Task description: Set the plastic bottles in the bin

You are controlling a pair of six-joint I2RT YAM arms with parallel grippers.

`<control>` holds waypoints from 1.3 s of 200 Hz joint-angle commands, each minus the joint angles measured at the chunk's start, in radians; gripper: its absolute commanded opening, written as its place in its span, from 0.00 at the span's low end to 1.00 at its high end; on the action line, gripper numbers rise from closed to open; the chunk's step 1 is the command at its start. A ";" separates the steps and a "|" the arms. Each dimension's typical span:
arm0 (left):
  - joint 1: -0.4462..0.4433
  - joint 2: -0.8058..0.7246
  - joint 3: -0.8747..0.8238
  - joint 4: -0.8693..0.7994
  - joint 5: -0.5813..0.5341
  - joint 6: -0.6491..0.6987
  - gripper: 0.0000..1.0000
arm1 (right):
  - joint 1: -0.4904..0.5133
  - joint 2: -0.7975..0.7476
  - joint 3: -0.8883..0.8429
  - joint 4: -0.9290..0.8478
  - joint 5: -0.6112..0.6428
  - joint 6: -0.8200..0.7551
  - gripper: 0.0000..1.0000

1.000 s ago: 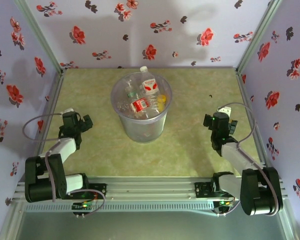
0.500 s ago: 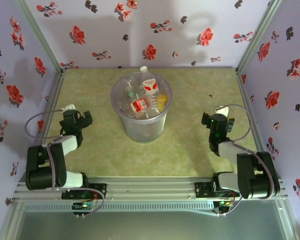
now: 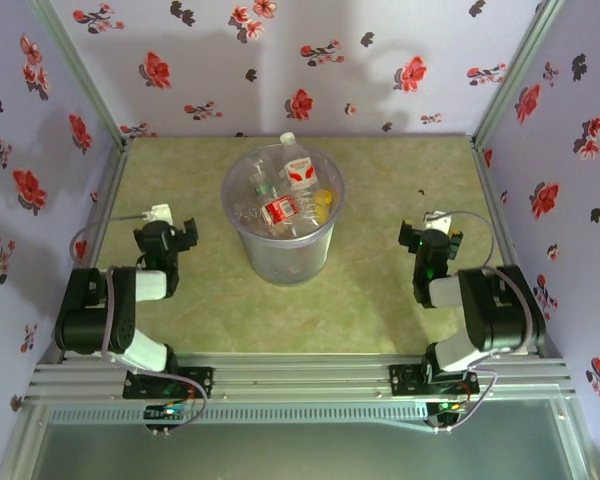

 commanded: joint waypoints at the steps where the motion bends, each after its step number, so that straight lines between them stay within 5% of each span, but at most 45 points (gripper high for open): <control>1: -0.003 0.019 -0.020 0.137 -0.055 0.045 1.00 | 0.001 -0.019 0.011 0.020 -0.009 0.009 0.99; 260: -0.002 0.018 -0.016 0.130 -0.054 0.040 1.00 | -0.034 0.006 0.076 -0.065 0.035 0.066 0.99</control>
